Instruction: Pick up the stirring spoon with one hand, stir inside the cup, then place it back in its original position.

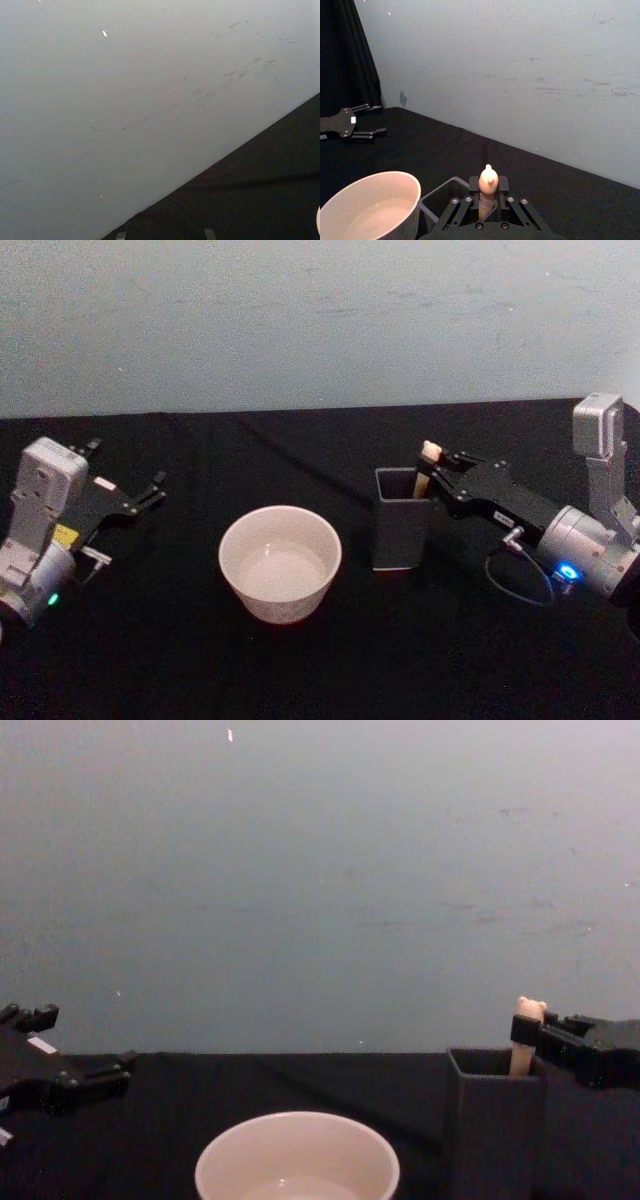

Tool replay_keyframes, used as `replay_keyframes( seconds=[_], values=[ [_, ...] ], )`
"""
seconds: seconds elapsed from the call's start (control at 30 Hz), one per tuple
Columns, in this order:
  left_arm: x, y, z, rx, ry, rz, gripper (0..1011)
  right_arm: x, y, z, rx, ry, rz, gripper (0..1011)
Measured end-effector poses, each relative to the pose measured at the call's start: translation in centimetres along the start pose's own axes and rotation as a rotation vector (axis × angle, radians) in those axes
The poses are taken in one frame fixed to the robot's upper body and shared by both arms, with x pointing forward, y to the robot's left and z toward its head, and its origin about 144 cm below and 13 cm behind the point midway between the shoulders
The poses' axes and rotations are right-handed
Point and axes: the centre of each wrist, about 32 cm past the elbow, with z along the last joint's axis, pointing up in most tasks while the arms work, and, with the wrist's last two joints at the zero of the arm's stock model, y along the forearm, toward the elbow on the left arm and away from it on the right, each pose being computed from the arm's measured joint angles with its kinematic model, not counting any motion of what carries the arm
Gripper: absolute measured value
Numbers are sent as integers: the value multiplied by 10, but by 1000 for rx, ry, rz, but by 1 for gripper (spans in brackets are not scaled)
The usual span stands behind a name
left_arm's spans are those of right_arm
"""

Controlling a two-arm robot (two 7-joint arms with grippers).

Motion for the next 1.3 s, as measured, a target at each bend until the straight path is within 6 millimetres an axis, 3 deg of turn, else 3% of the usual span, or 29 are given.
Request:
replay_keyframes(
  seconds=[0.43,0.97,1.3],
  values=[
    [0,0,0,0,0,0,1001,0,0,3,9,10,3,210],
    [0,0,0,0,0,0,1001,-1,-3,29,90,46,15,210],
    [0,0,0,0,0,0,1001,0,7,49,172,35,21,210]
  ],
)
